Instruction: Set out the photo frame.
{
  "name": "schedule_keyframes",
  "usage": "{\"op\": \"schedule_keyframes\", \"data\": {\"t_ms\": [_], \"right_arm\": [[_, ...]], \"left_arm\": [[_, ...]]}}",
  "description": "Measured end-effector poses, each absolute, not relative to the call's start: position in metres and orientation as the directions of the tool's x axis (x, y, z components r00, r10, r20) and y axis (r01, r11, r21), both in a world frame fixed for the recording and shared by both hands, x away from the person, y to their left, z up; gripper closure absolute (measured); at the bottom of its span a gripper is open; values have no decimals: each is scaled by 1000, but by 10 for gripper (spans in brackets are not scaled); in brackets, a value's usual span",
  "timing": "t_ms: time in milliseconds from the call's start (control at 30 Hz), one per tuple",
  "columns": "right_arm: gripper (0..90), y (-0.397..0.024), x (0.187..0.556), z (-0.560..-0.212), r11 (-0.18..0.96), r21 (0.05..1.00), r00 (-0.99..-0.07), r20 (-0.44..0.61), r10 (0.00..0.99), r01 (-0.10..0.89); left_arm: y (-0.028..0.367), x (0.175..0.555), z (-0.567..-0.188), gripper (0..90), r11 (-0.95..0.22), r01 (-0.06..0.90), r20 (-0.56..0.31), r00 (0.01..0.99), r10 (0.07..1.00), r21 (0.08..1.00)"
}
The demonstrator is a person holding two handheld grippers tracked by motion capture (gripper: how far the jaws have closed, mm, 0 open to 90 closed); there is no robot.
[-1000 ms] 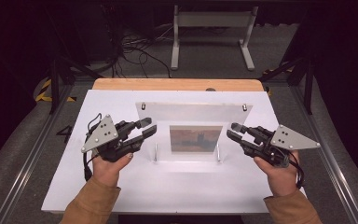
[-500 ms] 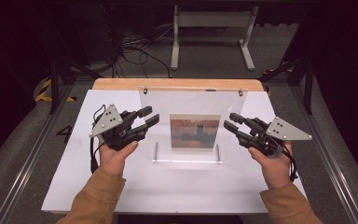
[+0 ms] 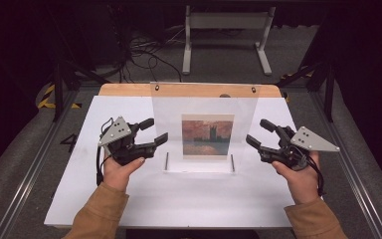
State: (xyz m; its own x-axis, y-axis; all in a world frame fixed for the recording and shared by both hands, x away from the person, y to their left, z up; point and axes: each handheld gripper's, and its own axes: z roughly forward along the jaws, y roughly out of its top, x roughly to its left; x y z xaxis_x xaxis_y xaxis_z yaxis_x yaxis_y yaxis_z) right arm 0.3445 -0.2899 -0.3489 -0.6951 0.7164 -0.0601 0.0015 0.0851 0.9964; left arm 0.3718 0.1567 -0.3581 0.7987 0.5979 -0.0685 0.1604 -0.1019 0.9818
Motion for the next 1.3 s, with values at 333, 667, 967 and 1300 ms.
{"op": "schedule_keyframes", "data": {"t_ms": [333, 667, 967, 1300], "right_arm": [[263, -317, 318, -358, 150, 985, -669, -57, 741, 83], [214, -338, 303, -380, 185, 968, -638, -34, 769, 172], [124, -352, 302, -409, 169, 958, -609, 7, 793, 231], [105, -360, 305, -439, 169, 941, -597, 42, 801, 292]], "left_arm": [[194, 344, -376, 211, -191, 211, -39, 760, 649, 959], [227, 328, -411, 188, -209, 303, -77, 715, 695, 930], [239, 325, -445, 132, -230, 306, -62, 711, 700, 924], [243, 328, -459, 107, -235, 321, -58, 693, 718, 917]]}}
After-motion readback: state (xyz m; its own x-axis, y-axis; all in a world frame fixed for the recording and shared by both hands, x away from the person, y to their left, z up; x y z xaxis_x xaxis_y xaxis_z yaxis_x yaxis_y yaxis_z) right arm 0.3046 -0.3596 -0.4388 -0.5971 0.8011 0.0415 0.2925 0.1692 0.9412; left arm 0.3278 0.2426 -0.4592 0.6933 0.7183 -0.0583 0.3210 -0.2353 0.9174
